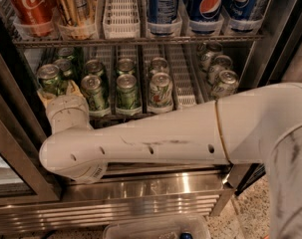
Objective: Pick green can from middle shelf of fridge
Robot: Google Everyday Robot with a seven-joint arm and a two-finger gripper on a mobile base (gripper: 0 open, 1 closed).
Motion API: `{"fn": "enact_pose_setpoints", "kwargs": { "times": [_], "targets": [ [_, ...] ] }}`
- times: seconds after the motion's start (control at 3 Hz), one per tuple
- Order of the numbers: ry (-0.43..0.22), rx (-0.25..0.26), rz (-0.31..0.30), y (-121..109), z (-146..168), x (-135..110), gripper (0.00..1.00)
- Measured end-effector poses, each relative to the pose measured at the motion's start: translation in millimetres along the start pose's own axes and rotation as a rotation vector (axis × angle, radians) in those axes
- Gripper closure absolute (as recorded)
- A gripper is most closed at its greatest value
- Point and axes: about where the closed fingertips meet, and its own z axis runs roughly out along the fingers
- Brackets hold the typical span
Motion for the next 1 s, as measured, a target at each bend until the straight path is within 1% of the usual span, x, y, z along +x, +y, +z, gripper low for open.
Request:
{"fn": "enact_pose_setpoints", "kwargs": {
  "times": [0.33,0.67,1.0],
  "targets": [
    [-0.023,0.006,-0.017,-6.8,1.5,-9.3,1.00],
    [-0.032,0.011,-0.034,-16.5,-3.0,-14.8,1.00],
    [-0.015,0.014,-0.060,-24.8,-17.6,-16.0,1.00]
  ]
}}
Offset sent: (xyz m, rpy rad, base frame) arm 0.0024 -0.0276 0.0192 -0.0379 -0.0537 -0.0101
